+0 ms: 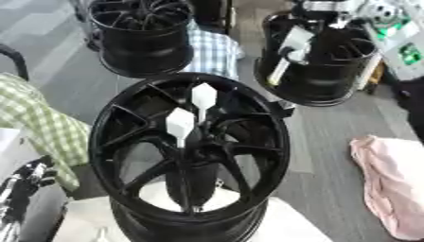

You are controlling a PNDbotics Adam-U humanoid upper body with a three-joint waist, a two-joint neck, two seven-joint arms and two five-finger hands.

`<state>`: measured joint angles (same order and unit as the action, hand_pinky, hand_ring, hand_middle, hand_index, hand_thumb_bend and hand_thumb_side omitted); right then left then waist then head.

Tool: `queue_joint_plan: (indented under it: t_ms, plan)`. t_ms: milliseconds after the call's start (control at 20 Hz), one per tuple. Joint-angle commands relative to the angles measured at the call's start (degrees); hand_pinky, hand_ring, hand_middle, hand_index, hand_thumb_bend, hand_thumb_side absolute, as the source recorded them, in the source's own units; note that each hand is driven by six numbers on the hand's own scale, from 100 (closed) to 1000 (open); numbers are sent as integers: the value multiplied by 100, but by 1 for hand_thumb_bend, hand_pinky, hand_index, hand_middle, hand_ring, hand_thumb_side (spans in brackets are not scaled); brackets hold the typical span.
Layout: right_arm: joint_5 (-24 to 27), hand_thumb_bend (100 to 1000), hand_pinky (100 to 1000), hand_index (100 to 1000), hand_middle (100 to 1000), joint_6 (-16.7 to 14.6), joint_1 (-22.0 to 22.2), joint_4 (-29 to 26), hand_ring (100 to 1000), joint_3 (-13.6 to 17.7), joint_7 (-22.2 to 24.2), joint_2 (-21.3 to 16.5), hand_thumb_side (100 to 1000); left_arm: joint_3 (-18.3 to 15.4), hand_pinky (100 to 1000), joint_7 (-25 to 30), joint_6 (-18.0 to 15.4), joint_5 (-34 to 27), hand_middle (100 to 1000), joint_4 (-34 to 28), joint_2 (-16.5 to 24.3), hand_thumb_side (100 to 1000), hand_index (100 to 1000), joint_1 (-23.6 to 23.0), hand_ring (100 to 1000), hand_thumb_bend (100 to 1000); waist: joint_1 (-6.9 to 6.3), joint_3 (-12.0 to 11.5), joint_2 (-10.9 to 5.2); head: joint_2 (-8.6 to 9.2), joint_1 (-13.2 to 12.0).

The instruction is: Pull the pin out of the wheel hub.

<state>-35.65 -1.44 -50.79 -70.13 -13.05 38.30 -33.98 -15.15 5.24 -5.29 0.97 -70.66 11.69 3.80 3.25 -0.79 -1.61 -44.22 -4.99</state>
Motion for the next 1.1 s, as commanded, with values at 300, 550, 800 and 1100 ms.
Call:
queue_joint_plan:
  t_ms: [300,550,800,1100]
  plan:
    - [-461,211,806,910,767,1021,2061,386,792,1694,-1970,-684,327,-99,751,-77,-19,-42,723,-119,174,613,802,68,731,290,-35,50,41,10,-27]
    - [-347,272,855,941,885,1454,3082,417,867,2429,-3570,-282,475,-109,751,-102,-25,-63,723,-127,179,613,802,84,731,292,-46,99,73,10,-72]
    - [516,212,795,882,802,1190,3314,97,762,2309,-5266,297,445,-92,750,-88,-15,-64,723,-123,151,613,801,125,730,291,-69,58,69,10,-37]
    - [1046,128,753,838,720,640,3246,93,671,1694,-5922,1171,389,-72,749,-71,-13,-79,722,-97,116,611,801,152,730,292,-114,18,70,10,28]
